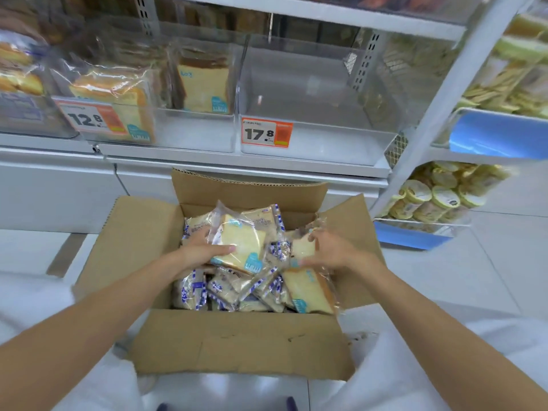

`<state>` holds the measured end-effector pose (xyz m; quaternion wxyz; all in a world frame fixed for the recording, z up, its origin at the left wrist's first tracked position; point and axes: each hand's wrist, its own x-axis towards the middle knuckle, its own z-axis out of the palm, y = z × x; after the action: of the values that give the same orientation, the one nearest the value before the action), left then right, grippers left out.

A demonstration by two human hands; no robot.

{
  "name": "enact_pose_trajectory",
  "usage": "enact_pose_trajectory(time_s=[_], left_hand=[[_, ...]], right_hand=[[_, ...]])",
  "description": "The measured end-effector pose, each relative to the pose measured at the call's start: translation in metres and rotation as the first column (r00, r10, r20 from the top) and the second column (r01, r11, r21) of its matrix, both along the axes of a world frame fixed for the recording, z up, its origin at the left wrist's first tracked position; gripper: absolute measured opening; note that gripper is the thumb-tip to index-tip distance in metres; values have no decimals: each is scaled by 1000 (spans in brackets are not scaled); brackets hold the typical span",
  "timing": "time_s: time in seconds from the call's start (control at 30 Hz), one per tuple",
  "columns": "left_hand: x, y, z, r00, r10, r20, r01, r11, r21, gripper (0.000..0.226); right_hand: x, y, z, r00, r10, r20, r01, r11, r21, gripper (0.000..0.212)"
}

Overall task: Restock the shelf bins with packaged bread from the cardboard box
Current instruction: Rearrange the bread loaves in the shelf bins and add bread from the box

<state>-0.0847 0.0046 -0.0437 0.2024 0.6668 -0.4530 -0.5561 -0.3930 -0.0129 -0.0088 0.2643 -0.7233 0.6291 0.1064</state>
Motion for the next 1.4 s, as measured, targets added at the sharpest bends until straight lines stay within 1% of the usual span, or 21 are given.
enact_pose_trajectory(time_s=[0.07,0.13,0.2,0.27,0.37,0.43,0.53,0.57,0.63,0.73,0.8,0.87,0.93,0.97,1.03,1.1,1.17,1.2,1.27,1.33,1.4], left_hand=[[3,0,-11,1000,1,-23,-1,1000,-3,116],[-4,6,-1,995,43,-88,-44,999,-1,82],[-7,8,2,993,56,-106,-58,998,-13,57],[-3,7,5,994,74,-81,-80,994,-74,53],[0,2,15,997,78,-28,-82,976,-203,49],[-5,0,27,1000,10,19,-5,969,-247,43],[-11,-5,44,987,-147,67,157,969,-188,70],[-10,-6,48,986,-155,64,164,972,-171,79],[-5,-7,56,993,-104,63,114,974,-193,79],[11,-8,70,998,-58,-16,52,967,-251,64],[21,-9,83,993,-65,-100,36,963,-266,62],[31,-11,101,985,-92,-148,46,956,-288,64],[44,-17,122,986,-111,-128,61,938,-342,74],[52,-21,134,990,-116,-75,77,916,-394,73],[67,-32,157,982,-117,152,180,834,-522,77],[87,-40,177,912,-63,406,312,750,-583,106],[112,-51,189,851,-9,525,375,710,-595,130],[125,-57,192,830,19,558,382,709,-593,133],[150,-72,191,820,97,564,333,720,-608,125],[164,-92,189,837,206,507,230,708,-668,101],[170,-116,188,785,284,550,268,645,-716,75]], right_hand=[[-3,5,-15,980,121,-158,-109,991,82,55],[2,4,-19,985,126,-113,-122,991,49,35],[8,-3,-14,995,94,31,-94,996,-1,34],[17,-8,0,974,43,224,-38,999,-25,49],[39,-11,25,813,-93,574,97,995,25,66],[58,-15,33,688,-141,712,127,989,73,72],[88,-20,35,621,-78,780,130,992,-4,66],[95,-22,36,642,-34,766,131,989,-66,64],[99,-26,40,706,25,708,103,985,-138,72],[99,-34,47,769,5,639,-55,997,57,116],[107,-38,56,876,131,464,-141,990,-12,130],[121,-41,74,927,249,280,-198,960,-198,116],[136,-44,98,916,308,258,-213,916,-339,84],[143,-46,111,903,325,280,-203,899,-389,77],[157,-51,135,888,346,304,-164,854,-493,70],[171,-58,160,898,359,255,-132,771,-623,65],[183,-67,187,905,361,225,-80,664,-743,59],[188,-73,199,904,365,225,-53,616,-786,57],[196,-87,216,902,390,185,-41,505,-862,56],[203,-105,224,909,398,120,-57,405,-913,57],[212,-129,224,924,370,99,-53,381,-923,56]])
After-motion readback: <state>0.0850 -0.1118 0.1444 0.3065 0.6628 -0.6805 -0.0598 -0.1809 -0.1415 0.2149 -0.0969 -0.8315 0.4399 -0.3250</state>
